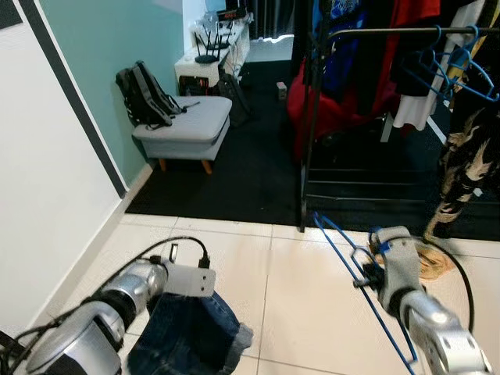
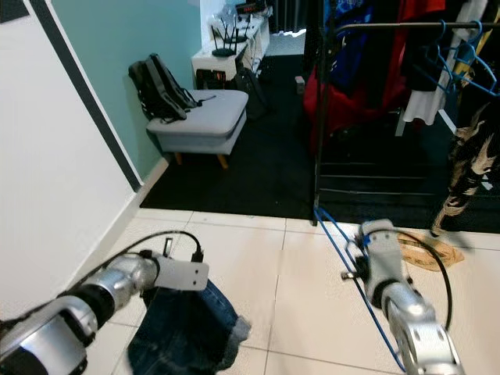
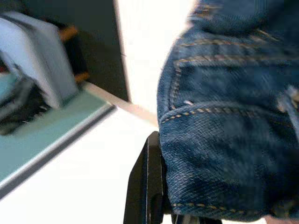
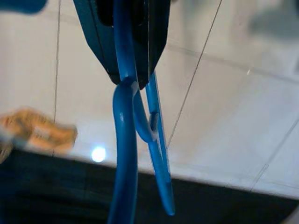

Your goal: Hang hanger

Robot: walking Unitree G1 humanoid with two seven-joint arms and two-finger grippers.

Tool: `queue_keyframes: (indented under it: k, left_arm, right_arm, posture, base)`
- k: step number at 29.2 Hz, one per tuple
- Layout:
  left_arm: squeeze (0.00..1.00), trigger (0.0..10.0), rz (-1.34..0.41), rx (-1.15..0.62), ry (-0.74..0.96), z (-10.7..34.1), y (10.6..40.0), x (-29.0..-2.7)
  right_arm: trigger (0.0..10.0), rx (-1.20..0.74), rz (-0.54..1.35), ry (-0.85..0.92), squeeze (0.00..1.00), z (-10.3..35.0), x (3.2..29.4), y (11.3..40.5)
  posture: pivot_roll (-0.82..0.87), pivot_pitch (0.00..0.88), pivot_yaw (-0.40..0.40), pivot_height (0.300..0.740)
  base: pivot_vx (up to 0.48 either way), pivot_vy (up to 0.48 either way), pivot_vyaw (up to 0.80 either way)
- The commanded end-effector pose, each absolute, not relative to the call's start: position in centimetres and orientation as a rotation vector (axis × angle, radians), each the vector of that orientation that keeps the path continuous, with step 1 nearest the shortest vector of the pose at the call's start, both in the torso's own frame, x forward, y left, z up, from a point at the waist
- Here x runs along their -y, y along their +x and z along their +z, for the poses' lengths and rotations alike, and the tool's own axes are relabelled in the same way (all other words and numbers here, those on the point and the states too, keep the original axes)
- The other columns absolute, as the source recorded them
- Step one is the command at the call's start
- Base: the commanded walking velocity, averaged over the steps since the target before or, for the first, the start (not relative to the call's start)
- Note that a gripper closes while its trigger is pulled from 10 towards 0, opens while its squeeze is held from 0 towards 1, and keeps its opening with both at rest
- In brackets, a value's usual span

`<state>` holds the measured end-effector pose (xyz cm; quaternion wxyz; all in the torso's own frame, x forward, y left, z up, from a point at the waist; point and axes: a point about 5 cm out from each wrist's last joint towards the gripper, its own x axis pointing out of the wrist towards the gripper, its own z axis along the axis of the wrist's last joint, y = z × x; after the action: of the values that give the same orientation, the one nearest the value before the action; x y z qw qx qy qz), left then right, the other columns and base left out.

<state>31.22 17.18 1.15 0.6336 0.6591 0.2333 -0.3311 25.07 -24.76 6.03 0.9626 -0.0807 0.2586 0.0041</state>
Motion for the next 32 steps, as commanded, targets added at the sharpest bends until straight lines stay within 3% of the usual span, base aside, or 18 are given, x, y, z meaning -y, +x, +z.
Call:
queue_keyframes:
  k: [1, 9, 10, 12, 18, 27, 32]
  left_arm:
    - [0.00, 10.0, -0.785, -0.569, 1.512, 0.3, 30.5, -17.5]
    - [0.00, 10.0, -0.889, -0.451, 1.492, 0.6, 30.7, -14.8]
    - [0.00, 10.0, -0.836, -0.414, 1.367, 1.9, 31.9, -13.9]
    - [0.00, 10.0, -0.798, -0.399, 1.282, 3.5, 33.1, -13.6]
    - [0.00, 10.0, -0.783, -0.329, 1.277, 5.6, 34.6, -12.8]
    - [0.00, 10.0, -0.869, -0.270, 1.403, 6.6, 35.2, -11.3]
    - [0.00, 10.0, -1.023, -0.328, 1.630, 2.4, 32.1, -12.8]
  right_arm:
    - [10.0, -0.548, 0.026, -0.157, 0.00, 5.0, 23.9, 24.4]
    - [10.0, -0.573, -0.002, -0.141, 0.00, 3.5, 23.5, 22.8]
    - [10.0, -0.570, -0.017, -0.137, 0.00, 3.0, 23.6, 22.4]
    - [10.0, -0.565, -0.025, -0.137, 0.00, 3.0, 23.7, 22.2]
    - [10.0, -0.547, -0.038, -0.138, 0.00, 3.2, 24.1, 22.3]
    - [10.0, -0.525, -0.042, -0.139, 0.00, 3.5, 24.0, 22.5]
    - [10.0, -0.513, -0.046, -0.135, 0.00, 3.6, 23.9, 22.4]
  posture:
    - [-0.09, 0.040, 0.153, 0.740]
    - [-0.09, 0.081, 0.160, 0.740]
    - [-0.09, 0.104, 0.163, 0.740]
    - [-0.09, 0.111, 0.163, 0.740]
    - [-0.09, 0.117, 0.163, 0.740]
    - [-0.07, 0.113, 0.161, 0.740]
    - [-0.08, 0.116, 0.169, 0.740]
  base:
    - [0.000, 0.000, 0.00]
    - [0.000, 0.000, 0.00]
    - [0.000, 0.000, 0.00]
    - [0.000, 0.000, 0.00]
    - [0.000, 0.000, 0.00]
    - [0.000, 0.000, 0.00]
    - [0.000, 0.000, 0.00]
